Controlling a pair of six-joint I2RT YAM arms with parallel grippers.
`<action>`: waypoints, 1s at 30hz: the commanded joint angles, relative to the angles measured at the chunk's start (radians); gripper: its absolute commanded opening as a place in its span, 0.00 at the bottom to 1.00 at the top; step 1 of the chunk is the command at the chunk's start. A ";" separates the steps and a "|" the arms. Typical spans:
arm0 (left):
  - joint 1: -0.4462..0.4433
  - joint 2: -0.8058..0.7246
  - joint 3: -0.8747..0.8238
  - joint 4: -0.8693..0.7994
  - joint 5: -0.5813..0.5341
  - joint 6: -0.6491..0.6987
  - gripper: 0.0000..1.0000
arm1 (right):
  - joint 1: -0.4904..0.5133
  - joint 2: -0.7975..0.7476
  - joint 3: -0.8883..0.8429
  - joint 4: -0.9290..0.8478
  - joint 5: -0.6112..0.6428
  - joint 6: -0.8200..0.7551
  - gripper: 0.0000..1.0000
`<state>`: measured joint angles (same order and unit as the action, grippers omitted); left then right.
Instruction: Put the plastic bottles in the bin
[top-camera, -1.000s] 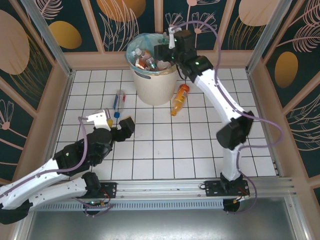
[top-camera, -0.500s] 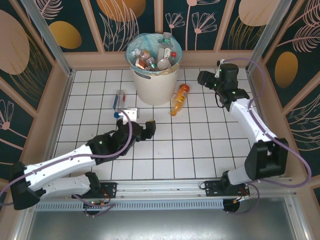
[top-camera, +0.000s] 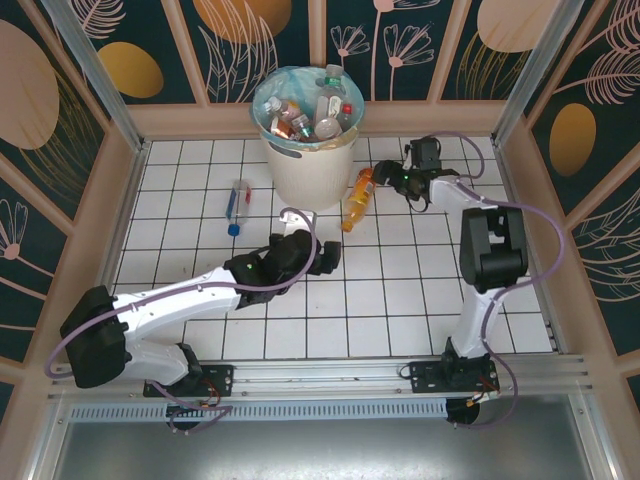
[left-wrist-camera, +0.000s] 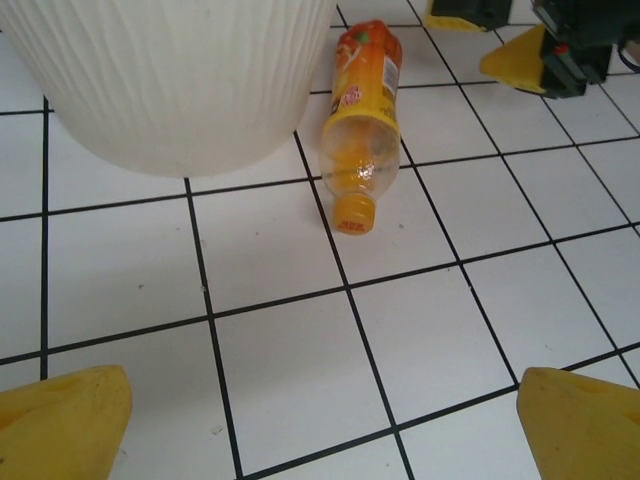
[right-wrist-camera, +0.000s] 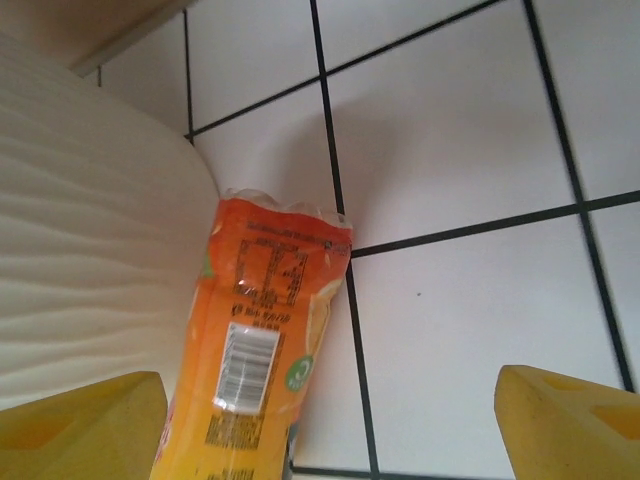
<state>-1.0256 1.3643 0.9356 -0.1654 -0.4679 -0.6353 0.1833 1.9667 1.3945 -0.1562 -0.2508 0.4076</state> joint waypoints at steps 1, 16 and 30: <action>0.009 0.000 0.031 0.033 0.032 -0.002 0.98 | 0.023 0.069 0.093 0.007 -0.042 0.044 0.88; 0.012 -0.131 -0.052 0.017 0.021 -0.028 0.99 | 0.038 0.352 0.390 -0.230 -0.043 0.057 0.71; 0.013 -0.370 -0.133 -0.053 -0.046 -0.074 0.98 | 0.036 0.029 0.234 -0.215 0.029 0.055 0.52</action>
<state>-1.0206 1.0470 0.8253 -0.1795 -0.4725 -0.6807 0.2169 2.1391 1.6424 -0.3614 -0.2680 0.4625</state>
